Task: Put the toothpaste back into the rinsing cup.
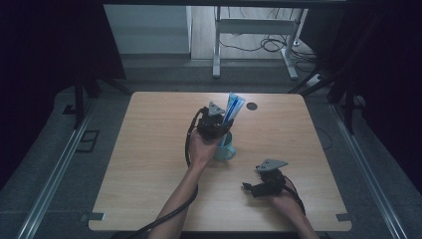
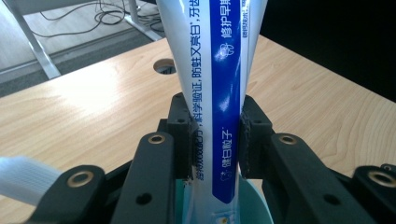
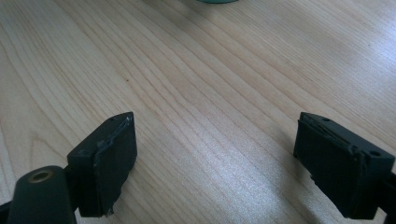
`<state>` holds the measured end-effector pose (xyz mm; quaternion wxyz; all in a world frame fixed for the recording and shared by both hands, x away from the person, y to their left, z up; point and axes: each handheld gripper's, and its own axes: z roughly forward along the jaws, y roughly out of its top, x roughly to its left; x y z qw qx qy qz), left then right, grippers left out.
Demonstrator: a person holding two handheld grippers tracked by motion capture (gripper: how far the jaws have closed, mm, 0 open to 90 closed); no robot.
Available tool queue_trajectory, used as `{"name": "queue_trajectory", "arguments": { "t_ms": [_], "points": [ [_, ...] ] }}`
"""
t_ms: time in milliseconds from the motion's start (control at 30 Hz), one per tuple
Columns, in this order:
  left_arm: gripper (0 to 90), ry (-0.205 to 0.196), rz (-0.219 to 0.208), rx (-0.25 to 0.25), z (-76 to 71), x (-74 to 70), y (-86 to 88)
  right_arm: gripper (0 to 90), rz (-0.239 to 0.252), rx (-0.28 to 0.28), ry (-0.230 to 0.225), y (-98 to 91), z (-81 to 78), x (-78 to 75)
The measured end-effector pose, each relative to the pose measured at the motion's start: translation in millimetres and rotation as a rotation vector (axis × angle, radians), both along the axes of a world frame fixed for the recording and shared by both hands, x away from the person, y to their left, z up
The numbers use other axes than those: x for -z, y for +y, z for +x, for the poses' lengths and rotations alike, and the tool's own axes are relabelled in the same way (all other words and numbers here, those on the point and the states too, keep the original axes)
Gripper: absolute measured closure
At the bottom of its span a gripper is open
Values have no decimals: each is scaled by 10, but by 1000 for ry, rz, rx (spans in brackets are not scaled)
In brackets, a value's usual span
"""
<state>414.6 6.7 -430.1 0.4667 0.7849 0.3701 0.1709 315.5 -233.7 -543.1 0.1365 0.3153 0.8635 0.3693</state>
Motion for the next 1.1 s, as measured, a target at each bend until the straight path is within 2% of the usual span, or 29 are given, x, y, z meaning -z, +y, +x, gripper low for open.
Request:
{"name": "queue_trajectory", "arguments": {
  "t_ms": [167, 367, 467, 700, 800, 833, 900, 1100],
  "points": [
    [706, 10, 3, -2, -6, 50, -8, 132, 0, 0, 0, 0, 0, 0],
    [700, 24, 44, 5, -17, 94, -54, 132, 0, 0, -1, 0, 1, 0],
    [697, 25, 47, 5, -26, 105, -63, 132, 0, 1, 0, 0, 0, 0],
    [685, 56, 75, 4, -38, 113, -26, 132, 0, 0, 0, 0, 0, 0],
    [673, 73, 102, 3, -49, 157, -10, 132, -1, 0, 1, -1, 0, -1],
    [663, 68, 101, 5, -57, 172, 4, 132, 0, 1, 0, 0, 0, 0],
    [666, 79, 72, -2, -62, 181, 39, 132, 0, 1, 0, 0, 0, 0],
    [663, 103, 62, 10, -53, 183, 69, 132, -1, 0, 1, -1, 0, -1]
  ]
}}
